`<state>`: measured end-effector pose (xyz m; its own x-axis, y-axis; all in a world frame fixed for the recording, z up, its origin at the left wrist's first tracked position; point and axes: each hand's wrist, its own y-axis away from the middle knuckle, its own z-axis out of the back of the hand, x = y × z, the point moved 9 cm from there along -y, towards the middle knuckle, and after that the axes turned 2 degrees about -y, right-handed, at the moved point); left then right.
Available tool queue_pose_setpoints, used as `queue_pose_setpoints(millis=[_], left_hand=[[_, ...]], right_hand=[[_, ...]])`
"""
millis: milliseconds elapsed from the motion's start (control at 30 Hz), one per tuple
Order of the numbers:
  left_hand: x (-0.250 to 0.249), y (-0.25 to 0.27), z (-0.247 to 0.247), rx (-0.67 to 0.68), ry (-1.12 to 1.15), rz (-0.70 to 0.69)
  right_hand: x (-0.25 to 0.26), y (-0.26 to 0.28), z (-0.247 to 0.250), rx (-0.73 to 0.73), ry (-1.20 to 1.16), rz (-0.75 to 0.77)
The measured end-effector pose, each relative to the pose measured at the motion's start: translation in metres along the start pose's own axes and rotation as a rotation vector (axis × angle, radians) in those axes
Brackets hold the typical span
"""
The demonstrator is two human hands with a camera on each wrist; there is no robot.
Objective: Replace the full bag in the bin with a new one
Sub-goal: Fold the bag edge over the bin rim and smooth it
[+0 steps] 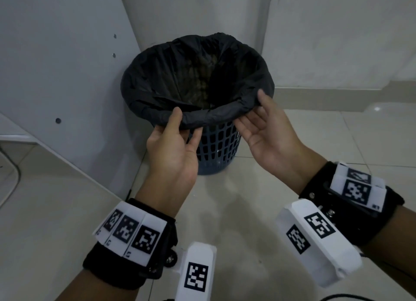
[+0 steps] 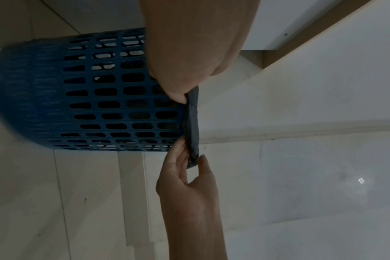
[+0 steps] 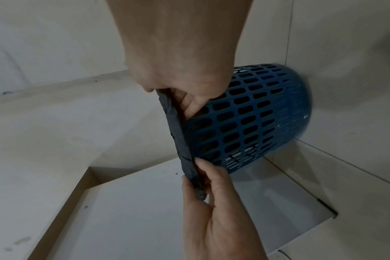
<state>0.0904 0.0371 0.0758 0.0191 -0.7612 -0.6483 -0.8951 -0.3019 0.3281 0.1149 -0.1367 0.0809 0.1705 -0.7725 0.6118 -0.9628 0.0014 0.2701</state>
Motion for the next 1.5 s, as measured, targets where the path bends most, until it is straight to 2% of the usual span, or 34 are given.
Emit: queue_pose_setpoints(millis=[167,333,567,667,933,1167,1500], left_hand=[[0.000,0.009,0.008,-0.017,-0.013,-0.041],[0.020,0.026,0.009,-0.007,-0.087,0.004],[0.013,0.021,0.003,-0.001,-0.030,0.044],[0.012,0.022,0.000,-0.013,-0.018,0.051],[0.012,0.020,-0.001,-0.023,-0.017,0.057],[0.011,0.017,0.002,-0.043,-0.012,0.047],[0.008,0.014,0.002,-0.028,-0.005,0.037]], right_hand=[[-0.021,0.010,-0.008,0.018,-0.015,-0.051],[-0.041,0.018,-0.018,0.071,0.014,-0.116],[-0.018,0.004,0.001,-0.028,-0.016,-0.001],[-0.018,-0.004,0.007,-0.076,-0.014,-0.018],[-0.016,-0.016,0.006,-0.066,0.031,-0.024],[-0.014,-0.012,0.010,-0.061,-0.066,-0.103],[-0.010,-0.024,0.018,-0.103,-0.019,-0.081]])
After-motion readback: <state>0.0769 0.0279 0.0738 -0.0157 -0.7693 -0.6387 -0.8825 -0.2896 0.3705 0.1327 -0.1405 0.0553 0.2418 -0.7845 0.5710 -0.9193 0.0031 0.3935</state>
